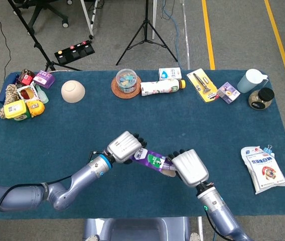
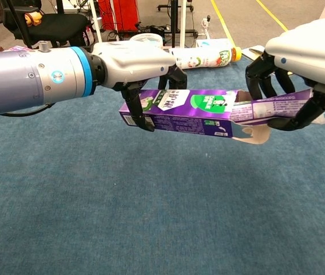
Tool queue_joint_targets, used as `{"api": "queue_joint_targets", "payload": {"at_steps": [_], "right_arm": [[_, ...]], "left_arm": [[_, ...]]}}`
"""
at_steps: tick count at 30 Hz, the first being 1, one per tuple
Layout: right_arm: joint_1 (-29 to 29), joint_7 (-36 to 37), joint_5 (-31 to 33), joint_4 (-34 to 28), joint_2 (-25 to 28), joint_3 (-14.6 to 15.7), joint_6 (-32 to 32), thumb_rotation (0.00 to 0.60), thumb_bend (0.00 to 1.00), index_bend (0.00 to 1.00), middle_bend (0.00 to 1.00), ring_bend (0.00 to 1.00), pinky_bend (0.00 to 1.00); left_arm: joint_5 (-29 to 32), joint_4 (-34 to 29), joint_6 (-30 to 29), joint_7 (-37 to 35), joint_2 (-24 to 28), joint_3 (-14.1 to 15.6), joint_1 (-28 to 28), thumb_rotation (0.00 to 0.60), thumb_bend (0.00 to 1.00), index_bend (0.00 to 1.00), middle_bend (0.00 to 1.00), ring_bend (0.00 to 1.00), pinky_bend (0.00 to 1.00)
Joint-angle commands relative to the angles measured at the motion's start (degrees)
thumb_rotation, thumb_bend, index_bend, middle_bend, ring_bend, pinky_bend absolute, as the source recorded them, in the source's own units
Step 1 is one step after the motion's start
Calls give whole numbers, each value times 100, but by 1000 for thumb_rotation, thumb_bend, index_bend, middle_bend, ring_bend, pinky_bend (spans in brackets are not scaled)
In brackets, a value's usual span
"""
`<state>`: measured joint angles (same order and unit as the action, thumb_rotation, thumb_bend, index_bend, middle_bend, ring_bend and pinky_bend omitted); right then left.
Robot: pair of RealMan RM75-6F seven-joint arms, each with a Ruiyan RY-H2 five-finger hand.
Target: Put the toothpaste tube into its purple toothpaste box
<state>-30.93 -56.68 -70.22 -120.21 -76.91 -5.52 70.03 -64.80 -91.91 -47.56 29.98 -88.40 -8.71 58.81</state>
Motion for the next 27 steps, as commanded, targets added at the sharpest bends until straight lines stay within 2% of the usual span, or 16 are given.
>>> {"api": "queue_joint_targets", "payload": {"at_steps": [1, 11, 16, 23, 25, 27], "right_arm": [[-63, -142, 104, -29, -103, -17, 45, 600, 623, 587, 648, 594, 738], [-235, -645, 311, -201, -387, -22, 246, 600, 623, 587, 648, 594, 738], [-324, -919, 403, -240, -540, -21, 361, 600, 625, 587, 648, 594, 738], [-435, -1152, 517, -240, -689, -16, 471, 600, 624, 585, 641, 589, 738], [-442, -1193, 565, -301, -702, 15, 503, 600, 614, 552, 630, 576, 739], [-446, -1179, 689, -411, -684, 28, 504, 600, 579, 422, 552, 507, 732]], "left_arm": [[21, -28, -17, 13, -12, -1, 14, 600, 194, 495, 421, 348, 596], [129, 35, -59, -195, -143, -7, 1, 600, 194, 495, 426, 348, 598], [109, 113, -77, -416, -242, -13, -34, 600, 200, 503, 471, 392, 638], [7, 160, -106, -589, -309, 4, -64, 600, 204, 513, 487, 404, 650], [-17, 187, -109, -582, -328, 22, -63, 600, 203, 517, 489, 406, 653], [-27, 202, -118, -605, -350, 24, -69, 600, 203, 521, 491, 408, 657]]}}
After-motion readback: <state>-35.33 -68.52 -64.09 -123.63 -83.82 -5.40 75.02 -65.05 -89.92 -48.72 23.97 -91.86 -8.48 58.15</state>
